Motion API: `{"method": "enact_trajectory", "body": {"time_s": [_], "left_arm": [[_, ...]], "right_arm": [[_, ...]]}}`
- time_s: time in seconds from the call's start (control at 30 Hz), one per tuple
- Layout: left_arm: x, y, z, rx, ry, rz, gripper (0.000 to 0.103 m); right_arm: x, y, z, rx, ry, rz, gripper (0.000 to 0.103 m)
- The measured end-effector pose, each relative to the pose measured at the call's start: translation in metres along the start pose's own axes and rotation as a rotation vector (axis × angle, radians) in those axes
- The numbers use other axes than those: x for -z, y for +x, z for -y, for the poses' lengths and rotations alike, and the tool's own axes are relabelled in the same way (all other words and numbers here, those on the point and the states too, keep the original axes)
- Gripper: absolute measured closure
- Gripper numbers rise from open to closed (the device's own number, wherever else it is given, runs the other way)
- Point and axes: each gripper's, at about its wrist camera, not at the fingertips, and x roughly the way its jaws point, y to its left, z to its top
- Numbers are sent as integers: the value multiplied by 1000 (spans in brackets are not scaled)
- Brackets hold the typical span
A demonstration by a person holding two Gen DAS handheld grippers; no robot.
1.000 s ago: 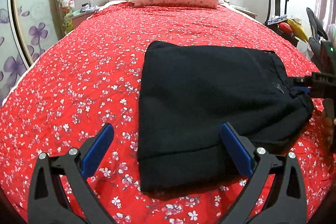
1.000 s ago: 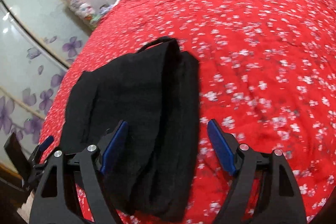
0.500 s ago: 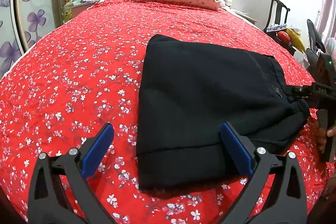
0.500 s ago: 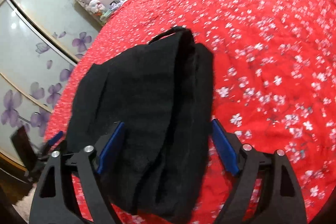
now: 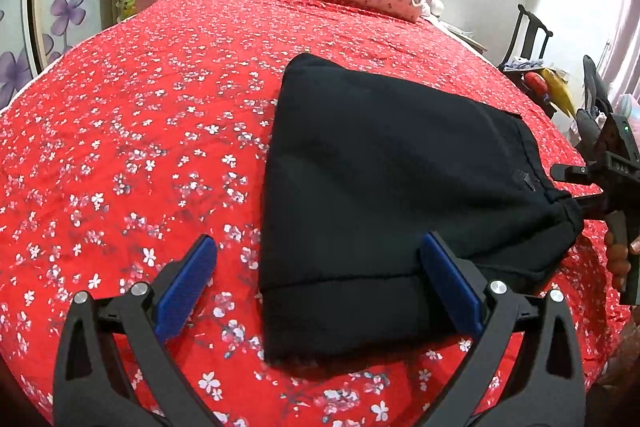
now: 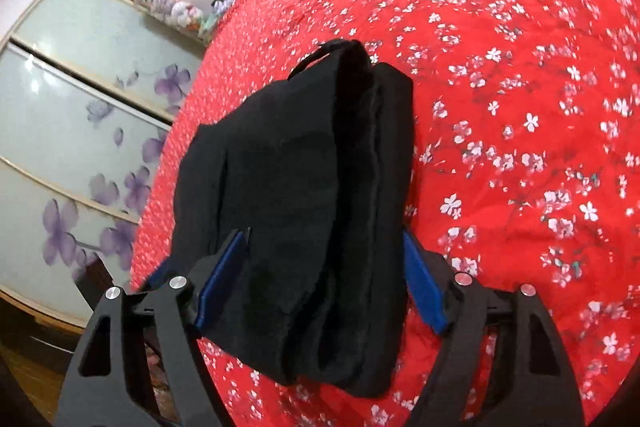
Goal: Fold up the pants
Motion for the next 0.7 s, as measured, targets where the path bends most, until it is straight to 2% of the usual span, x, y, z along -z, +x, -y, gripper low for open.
{"method": "enact_trajectory", "body": {"time_s": [0.1, 0.17, 0.33, 0.47, 0.5, 0.57, 0.7], "left_arm": [[0, 1, -1, 3, -4, -5, 2], [1, 1, -1, 4, -5, -5, 2], [1, 2, -3, 3, -18, -10, 2], [1, 3, -7, 15, -41, -15, 2], [1, 3, -8, 18, -45, -17, 2], [2, 3, -8, 22, -46, -17, 2], [2, 3, -7, 24, -43, -15, 2]], "right_arm": [[-4, 8, -5, 47, -19, -10, 25], [-8, 18, -14, 116, -51, -41, 24], [13, 18, -79, 328, -349, 9, 24], [37, 17, -99, 389, -503, 61, 24], [41, 16, -101, 390, -527, 72, 24], [35, 12, -90, 334, -473, 74, 24], [3, 1, -40, 66, -121, 76, 24]]}}
